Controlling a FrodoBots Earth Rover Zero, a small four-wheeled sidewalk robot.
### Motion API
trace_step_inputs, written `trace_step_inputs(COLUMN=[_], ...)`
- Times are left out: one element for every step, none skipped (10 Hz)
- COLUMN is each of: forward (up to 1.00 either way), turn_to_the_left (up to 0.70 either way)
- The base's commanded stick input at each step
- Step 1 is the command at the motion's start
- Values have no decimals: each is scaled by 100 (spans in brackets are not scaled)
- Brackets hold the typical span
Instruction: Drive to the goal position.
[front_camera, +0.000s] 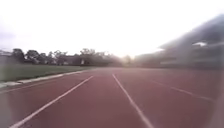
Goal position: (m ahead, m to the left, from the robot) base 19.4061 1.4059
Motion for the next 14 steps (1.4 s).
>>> trace_step_inputs(forward=[70,70,70,70,70,70,70,70,70,70,70,70,70,70], turn_to_the_left=[0,0,0,0,0,0,0,0,0,0,0,0,0,0])
